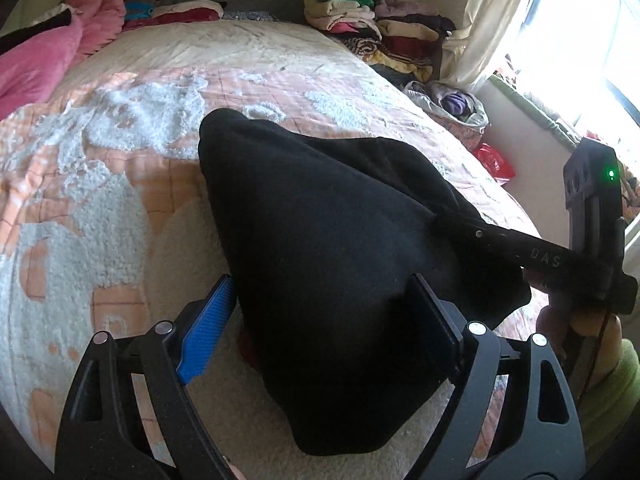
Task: Fold small clothes
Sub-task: 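Lay the folded half down and open both grippers, then withdraw both open grippers from the folded sweatshirt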
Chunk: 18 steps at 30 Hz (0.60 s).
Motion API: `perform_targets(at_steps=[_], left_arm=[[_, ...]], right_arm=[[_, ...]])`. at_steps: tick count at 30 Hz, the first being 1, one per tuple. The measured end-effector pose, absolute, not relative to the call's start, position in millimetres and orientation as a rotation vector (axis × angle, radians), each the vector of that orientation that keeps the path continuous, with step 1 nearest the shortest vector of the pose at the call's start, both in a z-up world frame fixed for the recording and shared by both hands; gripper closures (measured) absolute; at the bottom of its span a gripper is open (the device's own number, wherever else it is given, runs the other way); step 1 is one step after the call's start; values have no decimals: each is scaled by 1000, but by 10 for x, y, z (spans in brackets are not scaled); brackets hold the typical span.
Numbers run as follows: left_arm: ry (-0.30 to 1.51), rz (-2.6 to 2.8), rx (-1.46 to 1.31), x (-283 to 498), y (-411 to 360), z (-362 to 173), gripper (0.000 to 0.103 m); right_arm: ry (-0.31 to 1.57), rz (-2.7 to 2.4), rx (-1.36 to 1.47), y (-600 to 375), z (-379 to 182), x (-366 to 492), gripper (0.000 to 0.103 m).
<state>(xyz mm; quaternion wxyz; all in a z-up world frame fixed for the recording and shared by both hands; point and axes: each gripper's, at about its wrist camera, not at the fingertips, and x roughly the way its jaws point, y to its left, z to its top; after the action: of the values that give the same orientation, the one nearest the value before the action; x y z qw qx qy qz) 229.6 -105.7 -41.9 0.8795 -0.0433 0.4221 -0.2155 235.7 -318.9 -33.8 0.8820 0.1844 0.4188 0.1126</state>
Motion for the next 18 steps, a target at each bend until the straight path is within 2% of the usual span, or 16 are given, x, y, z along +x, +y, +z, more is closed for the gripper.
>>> perform_targets(at_steps=[8,10,12,15,16,18], left_arm=[[876,-434,-85,2218,-997,-365,24],[871,-431,-81,2191,-992,-342,24],[868,-428,-81,2167,-979,-316,24],[862,-422,-73,2122,-966,-274,24],[858,-420,-71,2099,-959,-254,24],[850,-418,-71,2060,-950,-224,24]], right_arm=[[837,117,260,-3042,-167,2129,52],[804,93,223,-3025,-78,2032,39],[787,84,201,-3018,-24,1950,33],[755,77,193,-3014,106,1817,31],[744,75,188,-3006,153,1774,24],[719,73,176,-2976,238,1698,17]])
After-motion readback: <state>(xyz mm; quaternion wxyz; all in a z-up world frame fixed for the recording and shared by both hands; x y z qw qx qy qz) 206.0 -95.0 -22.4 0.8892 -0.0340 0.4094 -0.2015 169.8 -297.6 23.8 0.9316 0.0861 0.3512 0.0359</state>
